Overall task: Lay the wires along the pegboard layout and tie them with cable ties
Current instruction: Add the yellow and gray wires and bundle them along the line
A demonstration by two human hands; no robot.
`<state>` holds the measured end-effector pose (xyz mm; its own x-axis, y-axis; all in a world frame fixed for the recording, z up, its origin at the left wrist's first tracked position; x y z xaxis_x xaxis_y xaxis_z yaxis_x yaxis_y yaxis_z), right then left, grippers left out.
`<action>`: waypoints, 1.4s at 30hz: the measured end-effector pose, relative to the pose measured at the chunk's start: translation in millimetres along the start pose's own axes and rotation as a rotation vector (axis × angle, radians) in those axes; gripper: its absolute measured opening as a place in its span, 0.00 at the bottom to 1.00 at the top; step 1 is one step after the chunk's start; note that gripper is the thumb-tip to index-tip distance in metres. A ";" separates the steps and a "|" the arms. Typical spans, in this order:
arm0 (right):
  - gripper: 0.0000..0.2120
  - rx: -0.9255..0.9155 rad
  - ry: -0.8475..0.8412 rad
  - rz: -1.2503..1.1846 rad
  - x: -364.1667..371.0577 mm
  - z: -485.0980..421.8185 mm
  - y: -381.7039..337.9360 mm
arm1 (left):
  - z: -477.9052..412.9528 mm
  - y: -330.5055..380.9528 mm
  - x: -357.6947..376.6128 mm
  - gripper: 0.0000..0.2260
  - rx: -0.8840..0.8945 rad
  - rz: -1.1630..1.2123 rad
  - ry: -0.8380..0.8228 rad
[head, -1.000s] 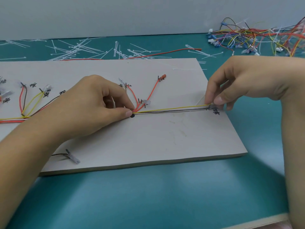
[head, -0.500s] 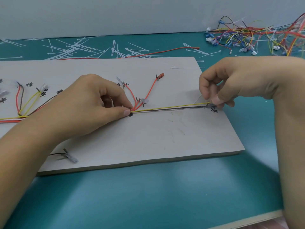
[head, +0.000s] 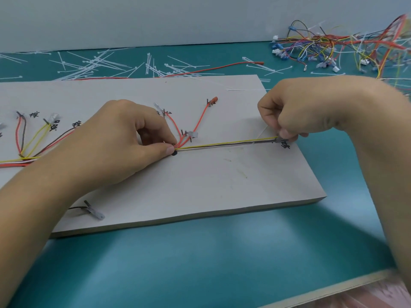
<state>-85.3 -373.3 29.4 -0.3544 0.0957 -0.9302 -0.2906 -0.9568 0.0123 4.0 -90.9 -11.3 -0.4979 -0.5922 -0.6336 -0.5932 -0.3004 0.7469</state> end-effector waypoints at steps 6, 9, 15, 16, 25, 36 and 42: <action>0.11 0.008 0.028 -0.066 4.4 1.2 7.9 | -0.3 3.1 0.9 0.08 -0.010 0.001 -0.005; 0.15 0.008 0.083 -0.137 4.1 2.3 8.5 | -0.9 2.9 1.2 0.08 -0.023 0.020 -0.007; 0.15 -0.120 0.127 -0.321 6.9 19.3 19.0 | -1.0 0.8 0.3 0.08 -0.038 0.041 -0.005; 0.15 -0.143 0.165 -0.335 6.4 19.7 17.5 | -1.2 0.0 -0.3 0.08 -0.037 0.040 -0.002; 0.12 -0.341 0.535 -0.329 24.4 13.4 -69.3 | 0.9 0.7 -1.5 0.06 -0.020 0.010 0.007; 0.04 -0.450 0.468 -0.092 33.3 1.0 -122.0 | 1.4 0.9 -3.4 0.07 -0.110 0.005 0.110; 0.04 -0.481 0.456 -0.146 35.2 2.6 -110.3 | 1.6 0.2 -7.0 0.06 -0.053 -0.025 -0.014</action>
<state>-68.1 -263.8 -3.7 0.0996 0.2083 -0.9730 0.1581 -0.9687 -0.1912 6.3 -85.6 -7.1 -0.4921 -0.5734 -0.6550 -0.5714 -0.3549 0.7400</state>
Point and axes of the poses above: each hand's wrist, its own z-axis away from the middle knuckle, its own x-axis out of the palm, y = z × x, the point moved 1 cm from there along -z, towards the middle knuckle, and after that the axes turned 15 degrees about z, right-handed, at the moved point
